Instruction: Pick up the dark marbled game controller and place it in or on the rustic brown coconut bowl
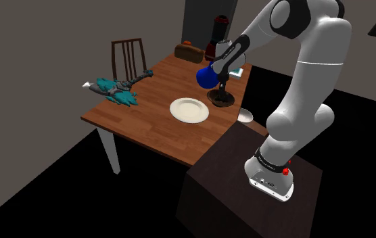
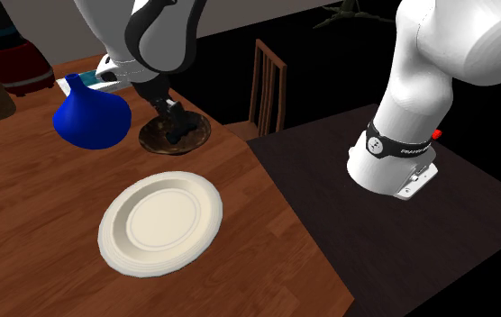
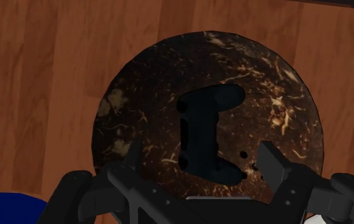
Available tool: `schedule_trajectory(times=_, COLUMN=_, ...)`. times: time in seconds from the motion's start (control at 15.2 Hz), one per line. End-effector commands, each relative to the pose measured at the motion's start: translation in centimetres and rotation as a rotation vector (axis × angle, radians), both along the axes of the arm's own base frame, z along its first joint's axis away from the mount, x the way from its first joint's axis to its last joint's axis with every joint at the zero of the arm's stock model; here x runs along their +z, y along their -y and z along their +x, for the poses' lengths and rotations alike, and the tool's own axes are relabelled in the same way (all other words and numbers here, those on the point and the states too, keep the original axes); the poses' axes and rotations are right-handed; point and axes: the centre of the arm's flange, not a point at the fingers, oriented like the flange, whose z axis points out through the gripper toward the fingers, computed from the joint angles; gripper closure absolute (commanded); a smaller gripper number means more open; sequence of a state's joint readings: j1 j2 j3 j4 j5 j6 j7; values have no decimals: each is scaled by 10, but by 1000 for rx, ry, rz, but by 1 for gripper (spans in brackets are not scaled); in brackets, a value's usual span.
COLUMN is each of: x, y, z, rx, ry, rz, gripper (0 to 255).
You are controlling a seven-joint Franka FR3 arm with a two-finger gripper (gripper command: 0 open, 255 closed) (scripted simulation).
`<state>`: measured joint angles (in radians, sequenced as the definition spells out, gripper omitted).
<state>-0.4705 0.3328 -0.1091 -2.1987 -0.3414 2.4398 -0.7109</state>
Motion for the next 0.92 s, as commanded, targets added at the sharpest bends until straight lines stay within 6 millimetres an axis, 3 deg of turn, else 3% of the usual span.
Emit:
schedule_trajectory(times=0.0, x=0, y=0, z=0, rx=0, ry=0, rz=0, gripper=0)
schedule_trajectory(times=0.07, x=0, y=0, z=0, rx=0, ry=0, rz=0, gripper=0)
schedule_trajectory(times=0.33, x=48, y=-9, z=9, rx=0, ry=0, rz=0, gripper=0)
schedule_trajectory(times=0.86, x=48, y=-9, z=9, rx=0, ry=0, rz=0, gripper=0)
